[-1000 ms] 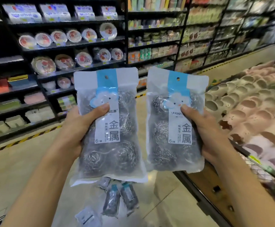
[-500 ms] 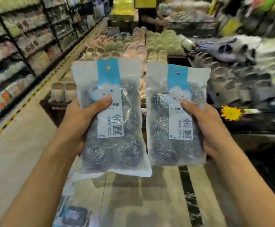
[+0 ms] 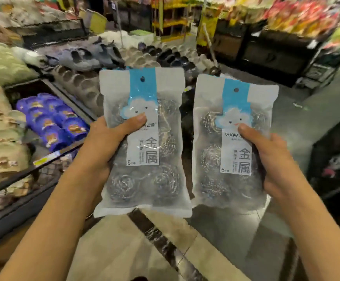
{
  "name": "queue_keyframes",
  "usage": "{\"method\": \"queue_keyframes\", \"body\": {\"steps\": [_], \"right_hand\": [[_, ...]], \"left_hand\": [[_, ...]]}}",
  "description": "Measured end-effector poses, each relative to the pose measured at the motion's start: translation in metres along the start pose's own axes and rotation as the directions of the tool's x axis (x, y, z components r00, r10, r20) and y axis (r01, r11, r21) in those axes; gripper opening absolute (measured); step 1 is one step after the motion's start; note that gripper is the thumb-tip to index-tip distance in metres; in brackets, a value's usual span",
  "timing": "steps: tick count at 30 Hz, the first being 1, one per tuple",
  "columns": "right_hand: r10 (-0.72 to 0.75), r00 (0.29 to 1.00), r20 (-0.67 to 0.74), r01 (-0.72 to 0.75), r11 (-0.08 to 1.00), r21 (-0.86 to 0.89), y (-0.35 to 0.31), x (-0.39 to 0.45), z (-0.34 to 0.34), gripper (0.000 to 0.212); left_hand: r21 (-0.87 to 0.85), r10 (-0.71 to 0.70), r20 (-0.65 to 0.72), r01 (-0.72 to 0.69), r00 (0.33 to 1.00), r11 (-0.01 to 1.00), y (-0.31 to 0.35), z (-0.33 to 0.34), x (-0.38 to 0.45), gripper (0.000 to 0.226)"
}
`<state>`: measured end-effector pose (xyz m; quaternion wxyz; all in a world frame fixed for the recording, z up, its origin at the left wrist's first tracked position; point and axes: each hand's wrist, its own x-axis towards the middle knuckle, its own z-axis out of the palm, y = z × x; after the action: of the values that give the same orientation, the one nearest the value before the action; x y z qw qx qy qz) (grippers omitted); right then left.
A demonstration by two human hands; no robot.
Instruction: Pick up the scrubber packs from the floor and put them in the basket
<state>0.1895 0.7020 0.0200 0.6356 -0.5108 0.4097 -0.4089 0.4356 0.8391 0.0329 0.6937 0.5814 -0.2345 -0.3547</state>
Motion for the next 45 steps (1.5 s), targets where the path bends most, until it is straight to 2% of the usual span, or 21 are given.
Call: {"method": "queue_keyframes", "body": {"steps": [2,6,10,16,21,26,31,38,42,45], "right_hand": [[-0.013,0.995,-0.098,0.015,1.0,0.019,-0.003,0.015,-0.033,0.028],[-0.026,0.968,-0.251,0.035,0.999,0.033,-0.009,0.05,-0.083,0.025],[-0.026,0.927,-0.374,0.038,0.999,0.026,-0.018,0.102,-0.118,0.019],[0.009,0.876,-0.481,0.017,0.999,0.049,-0.042,0.19,-0.156,0.022],[0.002,0.823,-0.569,0.012,1.0,0.021,-0.055,0.261,-0.196,0.022],[-0.001,0.795,-0.606,0.02,0.999,0.025,-0.062,0.337,-0.249,0.023],[0.005,0.814,-0.581,0.005,1.0,0.015,-0.065,0.436,-0.312,0.027],[0.026,0.884,-0.467,-0.026,1.0,0.006,-0.086,0.592,-0.387,0.028],[0.047,0.925,-0.377,-0.057,0.998,-0.014,-0.092,0.675,-0.404,0.022],[0.106,0.943,-0.316,-0.118,0.993,-0.019,-0.087,0.738,-0.406,0.018]], "left_hand": [[0.01,-0.027,0.093,0.027,0.995,1.0,-0.011,0.041,0.03,0.037],[0.02,-0.073,0.249,0.071,0.966,0.997,-0.032,0.118,0.09,0.02],[0.013,-0.113,0.37,0.116,0.922,0.993,-0.05,0.188,0.157,0.03],[0.043,-0.113,0.521,0.106,0.846,0.993,-0.057,0.283,0.259,0.042],[0.072,-0.12,0.583,0.096,0.803,0.993,-0.073,0.361,0.331,0.046],[0.096,-0.158,0.591,0.125,0.791,0.987,-0.095,0.44,0.391,0.042],[0.119,-0.18,0.549,0.137,0.816,0.983,-0.119,0.523,0.454,0.045],[0.094,-0.18,0.396,0.155,0.9,0.983,-0.138,0.618,0.544,0.046],[0.077,-0.179,0.289,0.163,0.94,0.984,-0.148,0.642,0.588,0.039],[0.072,-0.188,0.214,0.177,0.959,0.982,-0.158,0.647,0.622,0.042]]}}
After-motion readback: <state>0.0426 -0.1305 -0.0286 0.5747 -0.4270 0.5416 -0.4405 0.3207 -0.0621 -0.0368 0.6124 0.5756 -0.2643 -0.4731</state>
